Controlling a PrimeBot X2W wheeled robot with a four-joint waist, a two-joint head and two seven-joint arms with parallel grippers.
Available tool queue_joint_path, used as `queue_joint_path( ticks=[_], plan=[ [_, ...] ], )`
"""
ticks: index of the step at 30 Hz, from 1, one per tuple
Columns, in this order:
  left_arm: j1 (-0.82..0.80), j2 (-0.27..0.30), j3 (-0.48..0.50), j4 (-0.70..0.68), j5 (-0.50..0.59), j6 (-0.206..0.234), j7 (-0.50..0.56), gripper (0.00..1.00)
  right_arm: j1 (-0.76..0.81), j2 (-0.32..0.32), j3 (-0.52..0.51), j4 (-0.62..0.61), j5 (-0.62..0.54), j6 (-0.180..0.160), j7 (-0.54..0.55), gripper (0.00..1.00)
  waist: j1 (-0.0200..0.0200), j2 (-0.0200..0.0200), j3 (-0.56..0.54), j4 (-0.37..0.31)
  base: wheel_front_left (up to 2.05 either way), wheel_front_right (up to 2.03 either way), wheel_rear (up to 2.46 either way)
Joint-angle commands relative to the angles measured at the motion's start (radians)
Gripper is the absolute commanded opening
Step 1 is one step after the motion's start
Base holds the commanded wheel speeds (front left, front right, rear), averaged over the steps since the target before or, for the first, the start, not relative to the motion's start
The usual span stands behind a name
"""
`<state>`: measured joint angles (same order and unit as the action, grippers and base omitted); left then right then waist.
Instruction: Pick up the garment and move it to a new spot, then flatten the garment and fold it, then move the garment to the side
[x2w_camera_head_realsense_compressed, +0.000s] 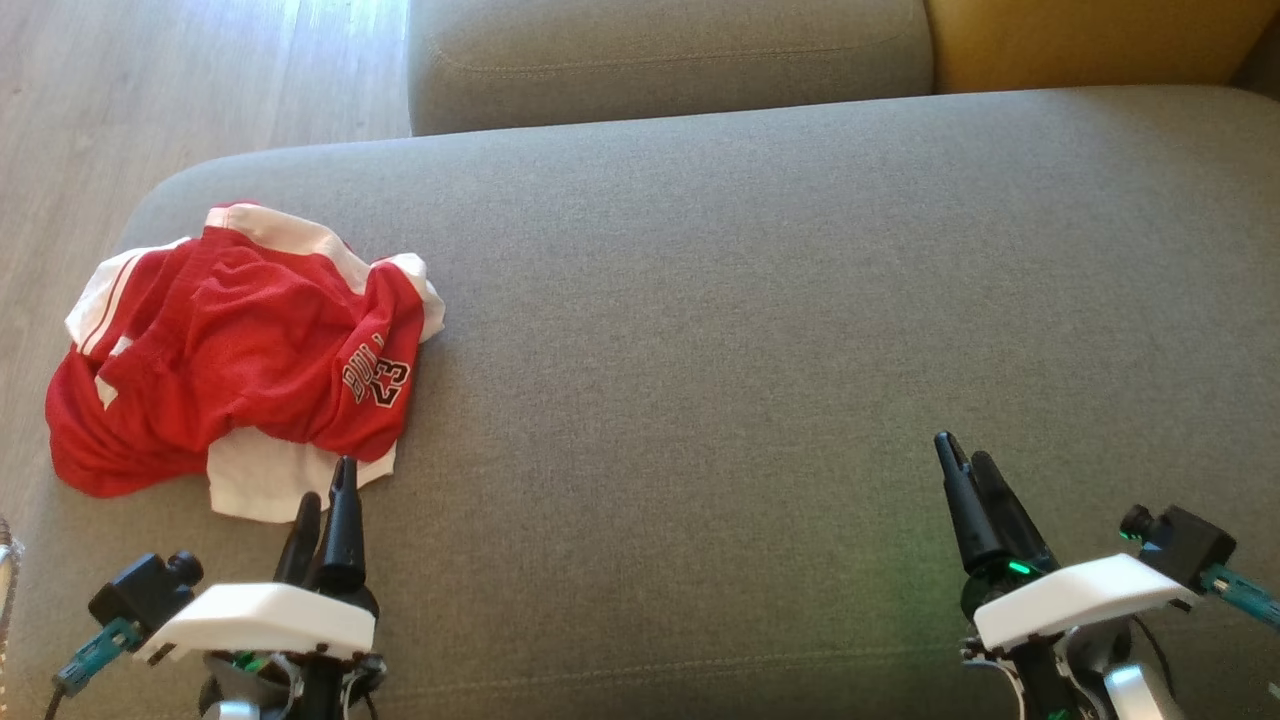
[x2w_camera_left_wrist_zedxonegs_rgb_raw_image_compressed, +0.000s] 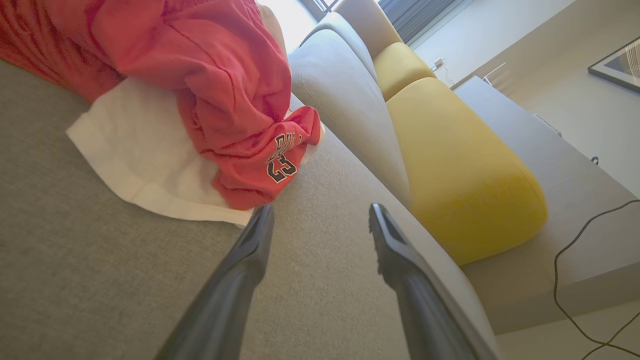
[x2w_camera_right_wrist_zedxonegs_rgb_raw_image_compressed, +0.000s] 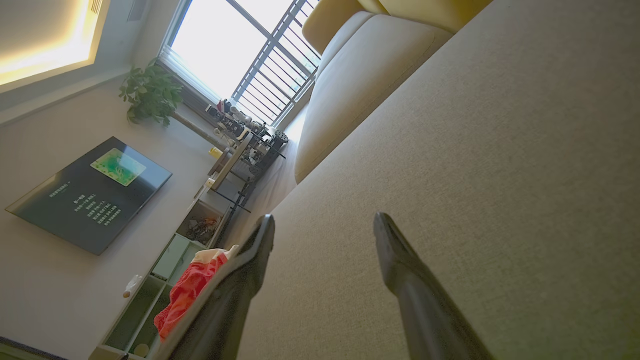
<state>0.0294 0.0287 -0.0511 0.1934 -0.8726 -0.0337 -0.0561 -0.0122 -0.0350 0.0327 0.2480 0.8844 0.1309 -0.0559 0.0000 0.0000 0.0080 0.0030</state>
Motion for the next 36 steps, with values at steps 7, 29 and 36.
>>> queue_joint_path(
  ticks=[7,29,36],
  plan=[
    [-0.054,0.016,0.002,-0.066,0.121,0.031,-0.033,1.0,-0.057,-0.009,0.022,-0.057,-0.117,0.0,-0.035,1.0,0.0,0.0,0.0,-0.002,0.0,0.0,0.0],
    [-0.059,0.021,-0.014,-0.106,0.359,0.063,-0.096,1.0,-0.071,-0.011,0.043,-0.086,-0.364,0.0,-0.097,1.0,0.0,0.0,0.003,-0.005,0.0,0.0,0.0],
    [-0.061,0.02,-0.013,-0.116,0.435,0.062,-0.116,1.0,-0.076,-0.012,0.047,-0.089,-0.437,0.0,-0.117,1.0,0.0,0.0,0.005,-0.003,0.0,0.0,0.0]
  ],
)
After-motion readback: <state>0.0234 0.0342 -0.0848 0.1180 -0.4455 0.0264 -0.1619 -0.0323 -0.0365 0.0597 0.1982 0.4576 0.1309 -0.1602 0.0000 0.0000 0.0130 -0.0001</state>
